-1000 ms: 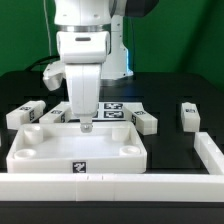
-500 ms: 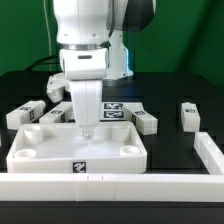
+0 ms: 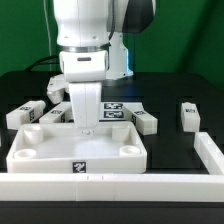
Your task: Assemble desk
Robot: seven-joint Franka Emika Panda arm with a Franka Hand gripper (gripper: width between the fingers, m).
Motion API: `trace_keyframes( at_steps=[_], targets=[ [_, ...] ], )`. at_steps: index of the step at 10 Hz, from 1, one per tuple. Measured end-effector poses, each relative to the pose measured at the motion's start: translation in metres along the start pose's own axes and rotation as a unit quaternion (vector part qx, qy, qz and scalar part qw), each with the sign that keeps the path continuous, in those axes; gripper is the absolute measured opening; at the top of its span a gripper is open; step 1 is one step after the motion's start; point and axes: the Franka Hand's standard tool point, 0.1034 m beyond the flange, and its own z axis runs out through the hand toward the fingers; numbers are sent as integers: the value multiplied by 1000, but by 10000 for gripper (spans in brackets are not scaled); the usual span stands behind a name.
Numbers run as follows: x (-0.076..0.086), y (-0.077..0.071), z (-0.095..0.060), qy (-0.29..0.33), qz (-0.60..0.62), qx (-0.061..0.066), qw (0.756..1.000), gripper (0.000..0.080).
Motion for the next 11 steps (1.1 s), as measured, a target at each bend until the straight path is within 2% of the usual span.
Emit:
trace_keyframes(
  at_steps=[1,2,8,10,11],
  targets=[
    [0,0,0,0,0,0,1000,144],
    [0,0,0,0,0,0,1000,55],
    [1,2,-1,0,-1,-1,1000,55],
    [15,10,-4,4,5,-5,1000,57],
    [29,15,-4,7,19,0,1000,57]
  ],
)
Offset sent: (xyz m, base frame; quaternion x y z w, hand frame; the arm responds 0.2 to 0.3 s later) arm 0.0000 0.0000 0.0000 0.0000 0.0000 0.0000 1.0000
